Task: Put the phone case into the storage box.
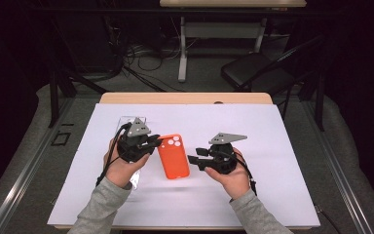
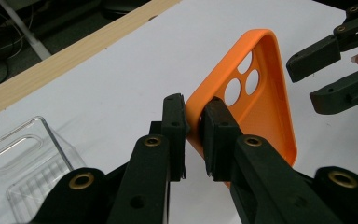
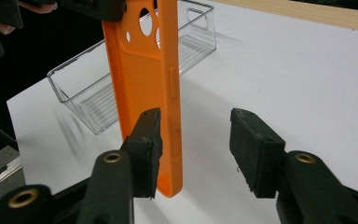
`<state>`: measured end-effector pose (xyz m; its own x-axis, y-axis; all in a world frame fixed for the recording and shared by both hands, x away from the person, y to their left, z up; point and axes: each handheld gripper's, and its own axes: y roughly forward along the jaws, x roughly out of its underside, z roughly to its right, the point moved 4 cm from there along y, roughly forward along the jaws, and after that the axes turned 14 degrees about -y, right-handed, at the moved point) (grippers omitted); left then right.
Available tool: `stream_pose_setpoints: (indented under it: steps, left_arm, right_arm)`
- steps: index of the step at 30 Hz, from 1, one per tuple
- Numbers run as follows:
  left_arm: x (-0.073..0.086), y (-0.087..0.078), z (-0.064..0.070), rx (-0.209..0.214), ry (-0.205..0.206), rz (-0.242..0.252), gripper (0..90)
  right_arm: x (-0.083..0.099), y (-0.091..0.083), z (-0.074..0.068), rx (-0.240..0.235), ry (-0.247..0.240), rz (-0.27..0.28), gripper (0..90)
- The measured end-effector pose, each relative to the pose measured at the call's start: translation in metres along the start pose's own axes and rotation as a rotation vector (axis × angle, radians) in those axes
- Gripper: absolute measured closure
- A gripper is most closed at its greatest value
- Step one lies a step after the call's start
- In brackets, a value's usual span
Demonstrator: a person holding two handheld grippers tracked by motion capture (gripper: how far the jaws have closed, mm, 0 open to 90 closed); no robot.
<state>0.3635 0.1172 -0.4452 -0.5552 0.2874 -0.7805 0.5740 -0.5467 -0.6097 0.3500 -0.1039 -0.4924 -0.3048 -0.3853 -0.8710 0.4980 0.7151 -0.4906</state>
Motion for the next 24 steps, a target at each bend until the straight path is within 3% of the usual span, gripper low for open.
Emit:
stream_pose_setpoints:
  steps: [13,24]
  left_arm:
    - [-0.001,-0.006,-0.01,-0.009,-0.016,0.013,80.7]
    - [-0.002,-0.012,-0.017,-0.023,-0.017,0.016,80.7]
  right_arm:
    - [-0.002,-0.001,-0.001,-0.044,0.002,0.035,48.3]
    - [-0.001,0.0,0.002,-0.009,-0.007,0.024,41.0]
